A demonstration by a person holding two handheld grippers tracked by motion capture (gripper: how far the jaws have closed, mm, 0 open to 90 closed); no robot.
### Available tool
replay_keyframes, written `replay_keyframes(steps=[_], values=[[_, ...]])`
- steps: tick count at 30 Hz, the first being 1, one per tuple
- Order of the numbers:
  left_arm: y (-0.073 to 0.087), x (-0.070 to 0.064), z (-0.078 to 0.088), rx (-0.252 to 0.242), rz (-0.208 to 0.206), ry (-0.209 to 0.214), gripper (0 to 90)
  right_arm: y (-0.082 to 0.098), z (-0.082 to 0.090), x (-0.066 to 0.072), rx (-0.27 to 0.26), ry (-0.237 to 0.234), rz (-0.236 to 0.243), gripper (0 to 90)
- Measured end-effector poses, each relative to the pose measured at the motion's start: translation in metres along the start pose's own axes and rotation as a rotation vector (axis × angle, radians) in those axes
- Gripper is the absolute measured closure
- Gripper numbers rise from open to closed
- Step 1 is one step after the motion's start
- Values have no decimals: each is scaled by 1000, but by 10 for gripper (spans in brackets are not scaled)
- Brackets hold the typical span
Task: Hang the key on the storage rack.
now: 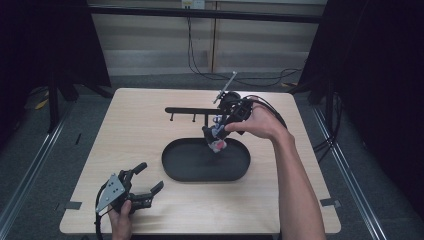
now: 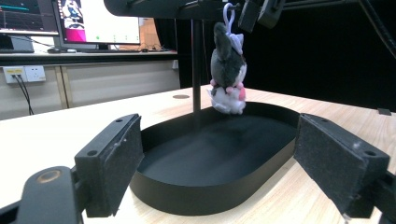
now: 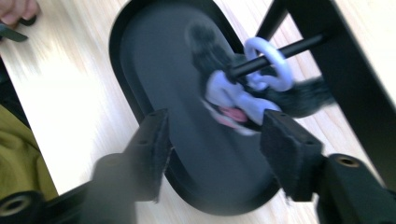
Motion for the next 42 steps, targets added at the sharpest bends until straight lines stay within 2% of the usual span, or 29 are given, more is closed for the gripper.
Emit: replay_keyframes(steps=[3,6,7,11,14,15,18,24,25,30,33,34,37,38,40,41,42], values=[[0,0,0,0,0,1,155,5,-2,5,-16,-14,19,412],[0,0,0,0,1,1,155,8,-5,8,-5,0,31,395],[0,0,0,1,2,1,155,12,-6,10,-33,-6,25,388],[0,0,0,0,1,1,155,21,-10,12,-59,-14,16,372],[0,0,0,0,1,1,155,24,-12,14,-82,-12,25,357],[0,0,0,0,1,1,155,25,-13,16,-112,-17,34,360],[0,0,0,0,1,1,155,27,-15,21,-114,-5,50,347],[0,0,0,0,1,1,155,35,-15,25,-142,-9,47,344],[0,0,0,0,2,1,155,38,-16,28,-174,-16,50,342],[0,0,0,0,1,1,155,49,-22,31,-222,-9,38,322],[0,0,0,1,0,1,155,57,-26,35,-287,-16,42,320],[0,0,0,1,0,1,155,57,-26,35,-287,-16,42,320],[0,0,0,1,0,1,155,66,-36,39,-345,8,45,297],[0,0,0,1,0,1,155,66,-36,39,-345,8,45,297],[0,0,0,0,1,1,155,74,-44,42,-388,14,45,272],[0,0,0,1,1,1,155,81,-50,44,-417,27,29,240],[0,0,0,1,1,1,155,81,-50,44,-417,27,29,240]])
Point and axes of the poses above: each handheld gripper's, and its own axes: z roughly backward along the jaws, y roughly out of its underside, x roughly to its left, the point moved 3 cm from there along -z, roughly forward along the jaws, and after that the axes turned 12 degrees about -y, right-handed, at the moved point
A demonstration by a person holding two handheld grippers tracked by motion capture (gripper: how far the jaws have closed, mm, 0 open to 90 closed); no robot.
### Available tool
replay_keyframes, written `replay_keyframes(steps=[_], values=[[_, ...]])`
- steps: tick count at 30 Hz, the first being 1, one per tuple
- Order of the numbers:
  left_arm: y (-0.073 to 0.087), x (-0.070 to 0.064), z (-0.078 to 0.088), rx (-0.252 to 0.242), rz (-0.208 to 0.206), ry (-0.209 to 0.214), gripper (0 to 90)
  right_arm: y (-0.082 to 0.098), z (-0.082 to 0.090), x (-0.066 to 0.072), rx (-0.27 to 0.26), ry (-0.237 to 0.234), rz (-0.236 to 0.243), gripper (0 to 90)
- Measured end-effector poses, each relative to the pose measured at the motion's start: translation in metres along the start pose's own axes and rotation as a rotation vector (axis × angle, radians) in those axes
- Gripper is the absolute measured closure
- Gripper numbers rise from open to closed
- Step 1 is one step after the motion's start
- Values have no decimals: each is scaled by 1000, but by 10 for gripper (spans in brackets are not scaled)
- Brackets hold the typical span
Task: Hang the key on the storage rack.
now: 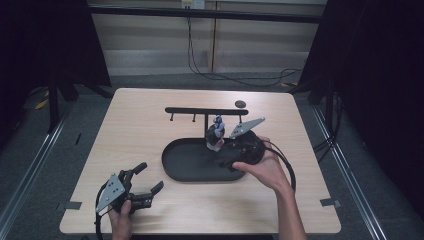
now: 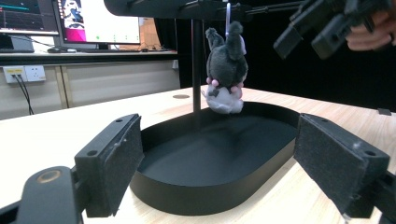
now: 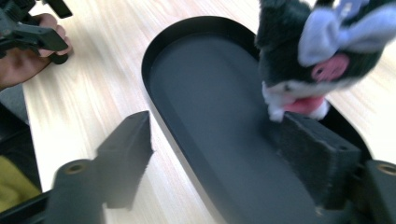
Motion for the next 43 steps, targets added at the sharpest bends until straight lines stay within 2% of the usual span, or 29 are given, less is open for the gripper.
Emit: replay_keyframes(steps=[1,4,5,7,8,9,10,11,13,15,16,17,18,19,22,23,24,25,29,30,31,32,33,36,38,39,40,41,43], values=[[0,0,0,0,0,0,155,10,-3,1,-25,5,-18,235],[0,0,0,0,0,0,155,20,-5,2,-45,13,-30,213],[0,0,0,-1,2,0,155,34,-7,4,-95,32,-42,196],[0,0,0,0,0,0,155,37,-7,4,-107,40,-43,188],[0,0,0,0,0,0,155,42,-7,5,-135,55,-48,169],[0,0,0,0,0,0,155,53,-6,4,-186,106,-53,147],[0,0,0,0,0,0,155,53,-6,4,-186,106,-53,147],[0,0,0,0,0,0,155,62,-3,4,-225,136,-60,134],[0,0,0,0,0,0,155,69,-1,4,-277,155,-77,137],[0,0,0,0,0,0,155,80,-1,4,-321,217,-95,140],[0,0,0,0,0,0,155,80,-1,4,-321,217,-95,140],[0,0,0,0,0,0,155,89,-4,7,-333,297,-79,140],[0,0,0,0,0,0,155,89,-4,7,-333,297,-79,140],[0,0,0,0,2,0,155,98,-8,10,-366,391,-88,143],[0,0,0,0,0,0,155,107,-12,11,-392,440,-113,142],[0,0,0,0,0,0,155,116,-18,11,-432,484,-130,150],[0,0,0,0,0,0,155,116,-18,11,-432,484,-130,150],[0,0,0,0,0,0,155,121,-20,13,-469,531,-129,142],[0,0,0,0,0,0,155,130,-22,14,-571,646,-143,143],[0,0,0,0,0,0,155,130,-22,14,-571,646,-143,143],[0,0,0,0,0,0,155,133,-23,13,-610,689,-149,140],[0,0,0,0,0,0,155,133,-23,13,-610,689,-149,140],[0,0,0,0,0,0,155,136,-21,16,-664,719,-144,137],[0,0,0,0,0,0,155,141,-17,22,-760,787,-130,138],[0,0,0,1,-1,0,155,146,-15,27,-839,805,-105,138],[0,0,0,0,1,0,155,147,-14,29,-856,803,-83,139],[0,0,0,0,1,0,155,147,-15,31,-860,769,-52,138],[0,0,0,0,1,0,155,146,-16,32,-846,709,-18,136],[0,0,0,0,-1,0,155,145,-17,33,-834,691,-7,136]])
Point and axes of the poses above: each handheld gripper's, and its own axes: z roughly backward along the jaws, y roughly out of its underside, x roughly to its left, the point moved 3 cm from there along -z, roughly forward along the jaws, and after that the axes turned 12 degrees about -y, right-handed, at the moved point
